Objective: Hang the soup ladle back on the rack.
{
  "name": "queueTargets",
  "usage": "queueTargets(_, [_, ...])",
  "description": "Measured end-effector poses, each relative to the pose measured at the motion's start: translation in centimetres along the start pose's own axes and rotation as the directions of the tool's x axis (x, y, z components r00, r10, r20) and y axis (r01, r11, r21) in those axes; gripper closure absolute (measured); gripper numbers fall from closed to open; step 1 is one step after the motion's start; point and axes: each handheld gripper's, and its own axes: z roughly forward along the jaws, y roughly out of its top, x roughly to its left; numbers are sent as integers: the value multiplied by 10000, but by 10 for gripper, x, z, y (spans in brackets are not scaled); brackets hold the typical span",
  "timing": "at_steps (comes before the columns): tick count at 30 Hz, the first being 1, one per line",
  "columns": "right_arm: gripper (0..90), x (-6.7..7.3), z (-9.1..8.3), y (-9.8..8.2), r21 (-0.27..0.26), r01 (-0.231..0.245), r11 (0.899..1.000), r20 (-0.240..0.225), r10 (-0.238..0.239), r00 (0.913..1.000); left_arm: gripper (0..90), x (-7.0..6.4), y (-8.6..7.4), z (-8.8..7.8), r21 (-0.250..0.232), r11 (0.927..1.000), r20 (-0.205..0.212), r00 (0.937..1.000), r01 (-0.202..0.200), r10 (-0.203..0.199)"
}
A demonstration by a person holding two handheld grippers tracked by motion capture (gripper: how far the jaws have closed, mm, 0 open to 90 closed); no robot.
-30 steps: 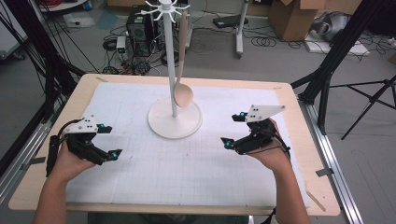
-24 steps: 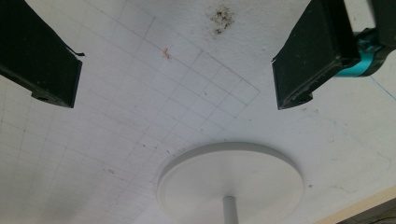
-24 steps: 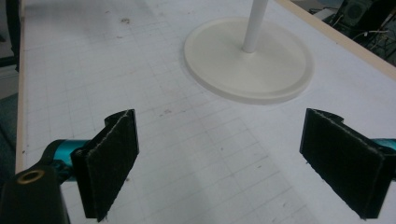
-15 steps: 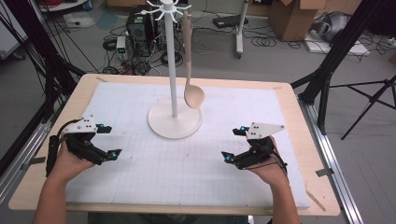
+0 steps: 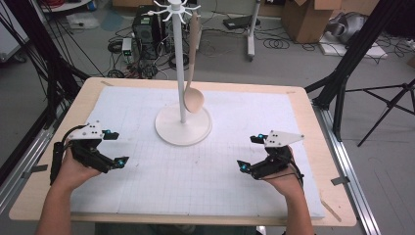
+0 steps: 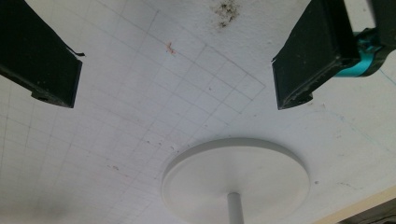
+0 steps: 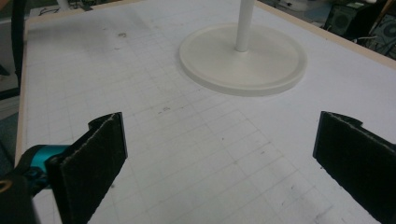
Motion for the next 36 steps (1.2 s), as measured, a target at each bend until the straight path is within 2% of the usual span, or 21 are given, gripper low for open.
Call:
queueTargets(13, [3,-9,-4,-5,-149,-454,9989,11,454,9990,17,0,-2,-1,-23,10000,12,10000,64,-64])
queueTargets(22, [4,-8,-5,-5,-184,-464,9988,29,465,9989,17,-2,0,0,16,10000,46,10000,-53,53])
queueTargets(36, [4,-8,-3,-5,-97,-471,9988,-119,470,9988,17,-1,-2,2,150,9999,-31,10000,51,-51])
